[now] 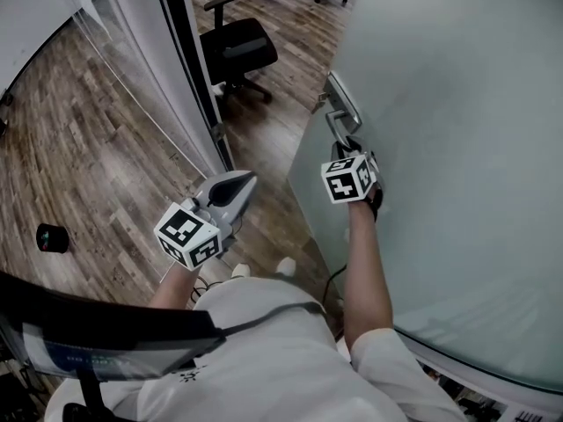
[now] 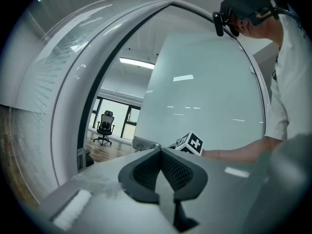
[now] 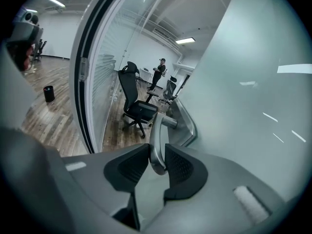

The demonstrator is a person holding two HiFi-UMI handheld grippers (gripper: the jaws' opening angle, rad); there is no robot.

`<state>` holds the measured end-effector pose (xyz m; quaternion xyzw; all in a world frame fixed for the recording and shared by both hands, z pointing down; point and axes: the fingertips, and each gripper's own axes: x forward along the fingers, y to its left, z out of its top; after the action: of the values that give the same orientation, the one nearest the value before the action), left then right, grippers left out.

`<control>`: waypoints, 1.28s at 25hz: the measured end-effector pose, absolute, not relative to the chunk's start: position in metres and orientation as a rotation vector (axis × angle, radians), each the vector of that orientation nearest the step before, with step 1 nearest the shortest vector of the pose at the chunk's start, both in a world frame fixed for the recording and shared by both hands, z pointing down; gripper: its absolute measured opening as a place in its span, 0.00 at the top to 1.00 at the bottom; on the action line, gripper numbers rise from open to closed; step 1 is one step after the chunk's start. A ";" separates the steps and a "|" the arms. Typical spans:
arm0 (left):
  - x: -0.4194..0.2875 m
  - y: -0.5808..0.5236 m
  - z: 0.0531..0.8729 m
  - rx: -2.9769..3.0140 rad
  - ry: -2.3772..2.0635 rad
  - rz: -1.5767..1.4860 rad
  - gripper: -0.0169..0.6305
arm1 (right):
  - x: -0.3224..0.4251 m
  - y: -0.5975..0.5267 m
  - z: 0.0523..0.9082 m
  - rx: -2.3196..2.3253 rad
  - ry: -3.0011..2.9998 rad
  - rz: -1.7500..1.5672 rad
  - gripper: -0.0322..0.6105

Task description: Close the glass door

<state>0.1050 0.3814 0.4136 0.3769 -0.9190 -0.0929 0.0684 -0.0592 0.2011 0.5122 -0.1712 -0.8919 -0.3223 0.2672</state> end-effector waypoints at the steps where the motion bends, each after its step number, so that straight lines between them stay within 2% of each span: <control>1: 0.119 0.400 0.418 1.146 -2.766 -0.284 0.97 | -0.043 0.220 0.515 -0.469 -2.410 -0.878 0.78; 5: 0.154 0.443 0.433 1.192 -2.762 -0.296 0.97 | 0.001 0.265 0.521 -0.494 -2.431 -0.905 0.78; 13: 0.121 0.414 0.421 1.201 -2.746 -0.275 0.97 | -0.011 0.252 0.519 -0.609 -2.423 -0.900 0.78; 32: 0.135 0.430 0.411 1.230 -2.733 -0.266 0.97 | 0.040 0.292 0.513 -0.821 -2.420 -0.936 0.79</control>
<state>0.1345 0.4295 0.4115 0.4078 -0.9064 -0.0881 0.0662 0.0403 0.2917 0.5133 -0.2949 -0.8697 -0.3363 0.2088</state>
